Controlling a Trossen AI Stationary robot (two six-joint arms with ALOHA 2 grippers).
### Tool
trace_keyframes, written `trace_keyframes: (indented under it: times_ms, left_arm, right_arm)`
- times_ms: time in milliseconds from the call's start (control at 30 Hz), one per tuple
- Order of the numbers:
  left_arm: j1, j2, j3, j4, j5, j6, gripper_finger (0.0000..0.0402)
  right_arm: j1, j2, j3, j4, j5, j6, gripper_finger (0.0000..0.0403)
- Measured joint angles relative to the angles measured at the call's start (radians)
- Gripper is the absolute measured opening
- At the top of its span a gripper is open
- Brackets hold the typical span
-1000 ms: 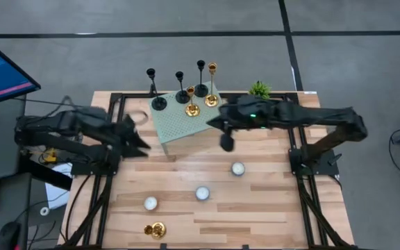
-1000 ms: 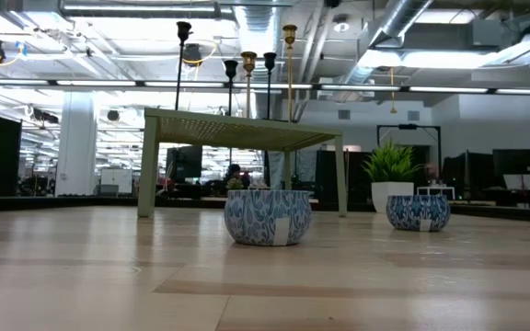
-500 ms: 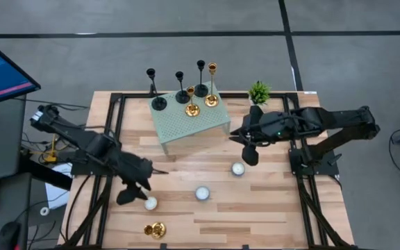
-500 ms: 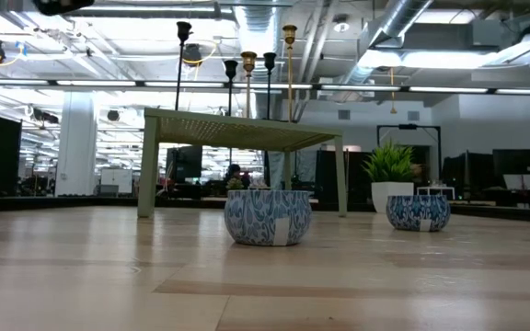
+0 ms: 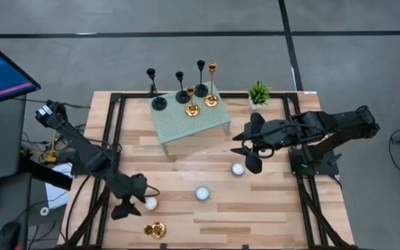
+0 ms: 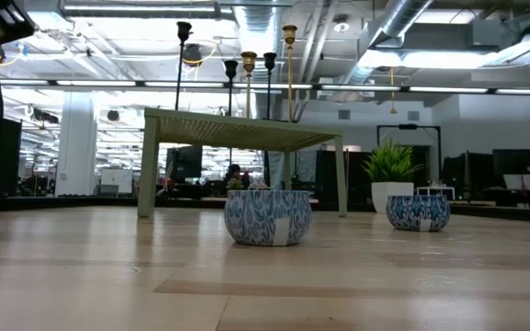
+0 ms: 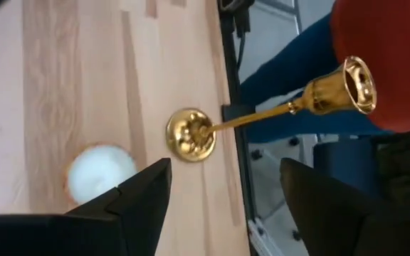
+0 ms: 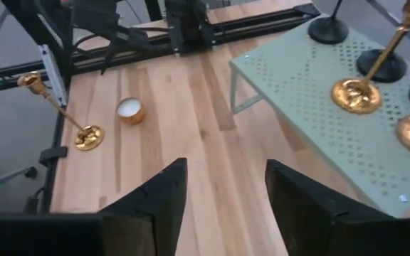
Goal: Pick & Place candle stick holders
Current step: Put the gold candle holder on the shelf aligned with the other gold candle holders
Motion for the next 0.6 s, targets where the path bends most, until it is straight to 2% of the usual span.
trace_keyframes:
  times_ms: [200,500,600]
  left_arm:
    - [-0.076,0.054,-0.034,0.153,-0.109,0.03,0.026]
    - [-0.121,0.181,-0.079,0.308,-0.12,0.043,0.026]
    - [-0.121,0.232,-0.079,0.406,-0.149,0.084,0.026]
  right_arm:
    - [0.019,-0.001,0.0,-0.008,0.0,0.043,0.0187]
    - [0.03,-0.001,0.0,-0.004,-0.001,0.069,0.018]
    - [0.023,-0.001,0.0,0.014,-0.001,0.072,0.0182]
